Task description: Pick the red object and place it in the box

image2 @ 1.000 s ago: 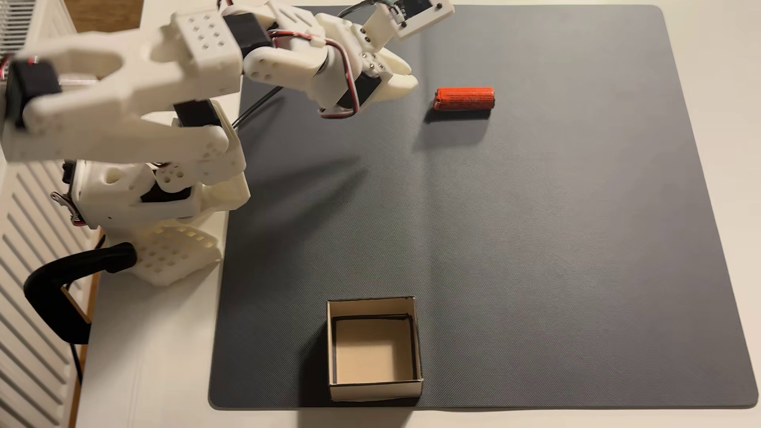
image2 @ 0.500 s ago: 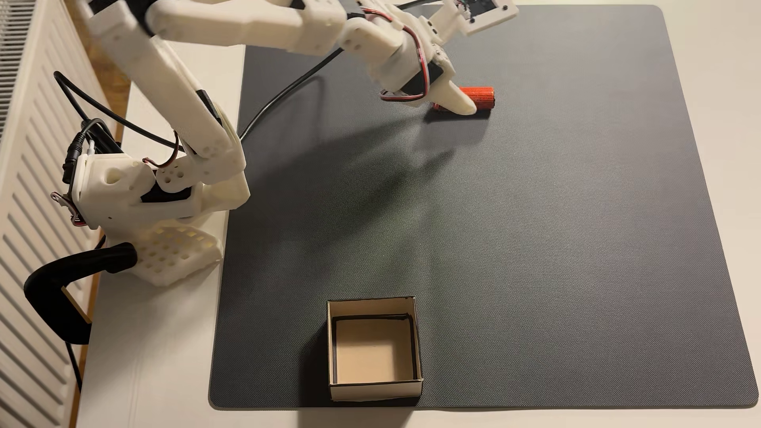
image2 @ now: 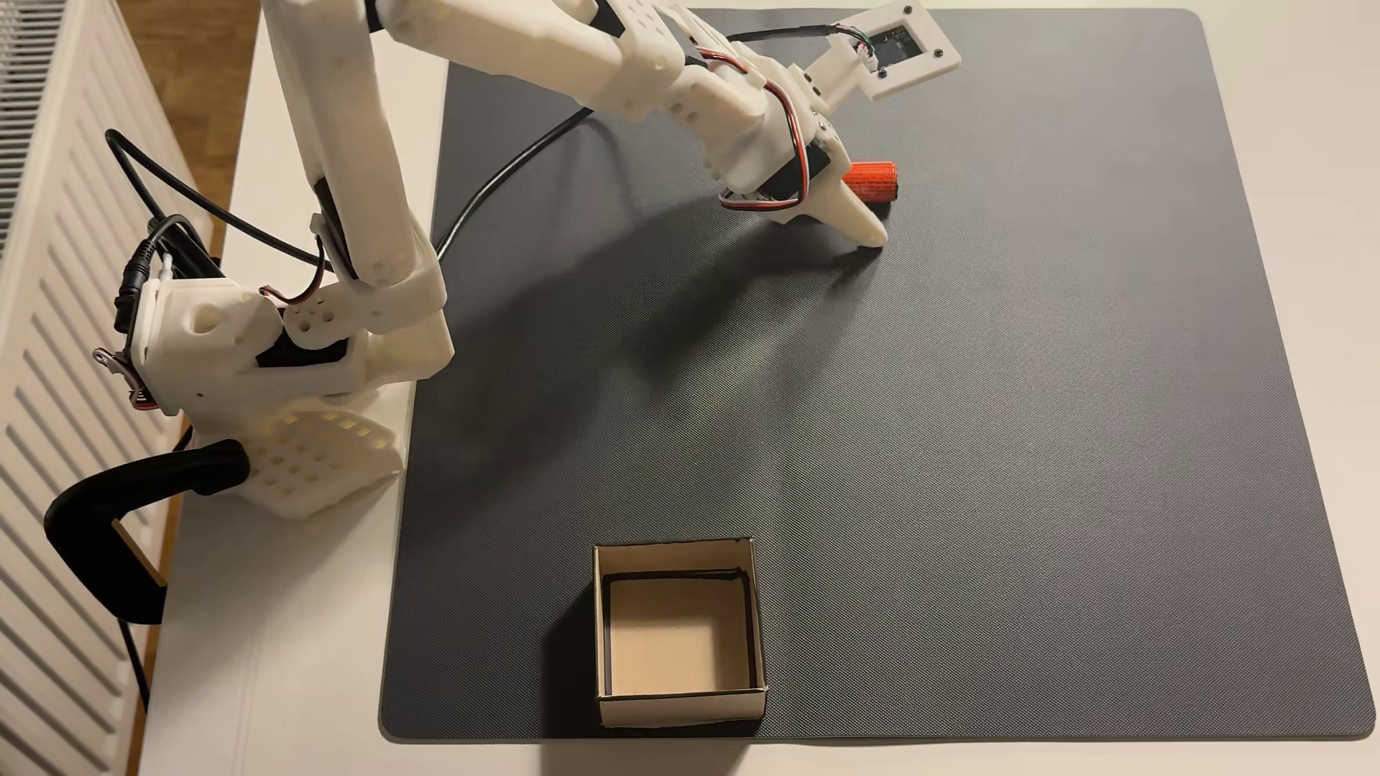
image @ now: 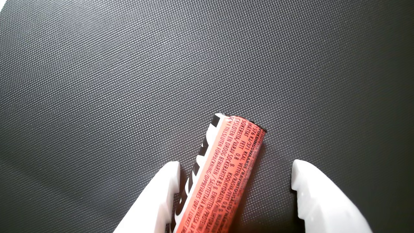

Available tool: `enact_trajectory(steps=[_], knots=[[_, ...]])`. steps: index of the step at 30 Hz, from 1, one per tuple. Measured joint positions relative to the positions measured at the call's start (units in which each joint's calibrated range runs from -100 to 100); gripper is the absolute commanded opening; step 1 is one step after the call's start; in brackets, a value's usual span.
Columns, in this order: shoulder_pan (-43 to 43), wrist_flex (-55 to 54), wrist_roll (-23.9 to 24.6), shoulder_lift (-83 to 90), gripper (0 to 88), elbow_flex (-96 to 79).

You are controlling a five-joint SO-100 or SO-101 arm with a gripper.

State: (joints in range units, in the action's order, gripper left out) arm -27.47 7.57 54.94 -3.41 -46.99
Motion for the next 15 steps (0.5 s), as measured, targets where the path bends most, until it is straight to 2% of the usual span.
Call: enact_trajectory(steps=[5, 15], knots=[[0.0, -0.4, -0.1, -0.7, 25.7, 0.7], [0.2, -0.4, -0.1, -0.9, 13.6, 0.7]])
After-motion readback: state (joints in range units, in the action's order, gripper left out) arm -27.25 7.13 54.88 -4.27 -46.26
